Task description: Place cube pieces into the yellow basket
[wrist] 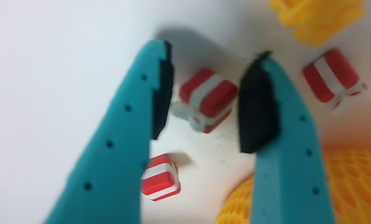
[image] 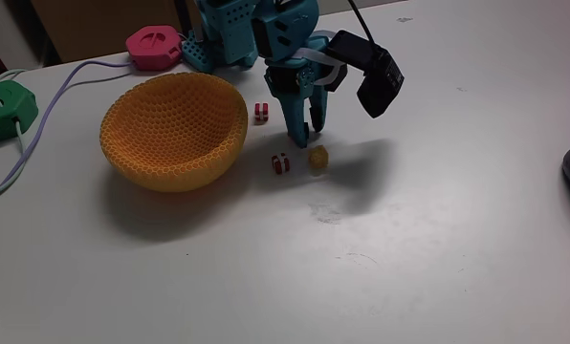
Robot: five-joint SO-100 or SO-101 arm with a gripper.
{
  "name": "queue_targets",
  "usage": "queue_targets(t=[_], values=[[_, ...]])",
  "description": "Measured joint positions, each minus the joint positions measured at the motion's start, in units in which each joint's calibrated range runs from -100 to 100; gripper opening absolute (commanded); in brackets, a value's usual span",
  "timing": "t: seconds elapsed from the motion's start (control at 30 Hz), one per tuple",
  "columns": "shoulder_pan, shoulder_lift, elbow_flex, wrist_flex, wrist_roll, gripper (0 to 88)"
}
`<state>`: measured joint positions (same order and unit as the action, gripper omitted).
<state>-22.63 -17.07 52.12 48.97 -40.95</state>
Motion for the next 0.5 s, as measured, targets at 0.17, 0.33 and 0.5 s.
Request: queue_targets(t=[0.17,0.33,0.5], values=[[-0.1,0.0,-0.2,2.44,0.2,23.5],[-0.19,0.0,-0.2,4.1,0.44,22.9],[-0.29,0.0,-0.2,5.99,0.63,21.7]])
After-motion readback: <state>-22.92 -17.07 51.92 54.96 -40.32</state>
